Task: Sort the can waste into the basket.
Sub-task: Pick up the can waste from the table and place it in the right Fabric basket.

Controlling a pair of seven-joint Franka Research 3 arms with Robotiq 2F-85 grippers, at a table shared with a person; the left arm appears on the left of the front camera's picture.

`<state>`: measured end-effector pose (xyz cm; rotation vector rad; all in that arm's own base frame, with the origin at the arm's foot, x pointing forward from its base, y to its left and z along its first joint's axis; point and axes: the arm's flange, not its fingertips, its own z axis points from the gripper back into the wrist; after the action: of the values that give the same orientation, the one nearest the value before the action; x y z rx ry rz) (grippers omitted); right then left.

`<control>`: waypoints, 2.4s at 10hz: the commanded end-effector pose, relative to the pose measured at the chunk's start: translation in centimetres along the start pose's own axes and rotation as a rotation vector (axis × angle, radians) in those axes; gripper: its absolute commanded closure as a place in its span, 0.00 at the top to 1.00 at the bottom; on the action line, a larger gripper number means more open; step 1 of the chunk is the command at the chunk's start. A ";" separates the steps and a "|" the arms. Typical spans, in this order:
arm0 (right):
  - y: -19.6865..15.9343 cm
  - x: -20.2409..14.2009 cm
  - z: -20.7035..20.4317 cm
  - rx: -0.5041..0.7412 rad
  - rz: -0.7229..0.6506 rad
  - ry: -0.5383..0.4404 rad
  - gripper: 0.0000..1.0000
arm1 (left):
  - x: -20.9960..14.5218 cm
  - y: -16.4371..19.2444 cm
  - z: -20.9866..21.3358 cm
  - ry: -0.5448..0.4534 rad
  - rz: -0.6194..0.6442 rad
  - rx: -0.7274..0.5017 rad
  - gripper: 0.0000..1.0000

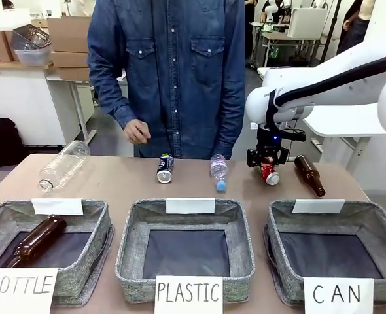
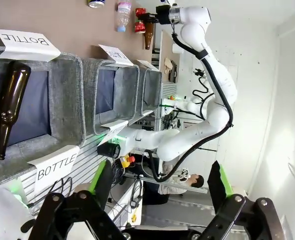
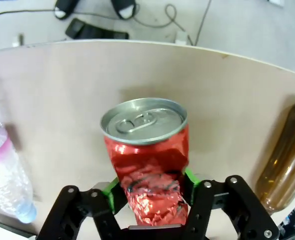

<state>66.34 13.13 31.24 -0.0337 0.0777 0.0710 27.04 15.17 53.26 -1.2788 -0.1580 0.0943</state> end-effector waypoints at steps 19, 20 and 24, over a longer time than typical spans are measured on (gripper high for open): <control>-7.0 -33.8 11.6 -0.019 0.733 -0.079 0.00 | -0.2 0.0 0.1 -0.007 -0.015 -0.005 1.00; -7.1 -33.5 11.8 -0.017 0.741 -0.069 0.00 | -0.2 0.0 0.1 -0.007 -0.015 -0.005 1.00; -6.8 -33.4 11.7 -0.054 0.771 -0.044 1.00 | -0.2 0.0 0.1 -0.007 -0.015 -0.005 1.00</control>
<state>34.21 4.64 45.32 -0.0335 0.0271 0.8026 26.99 15.22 53.25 -1.2798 -0.1596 0.0954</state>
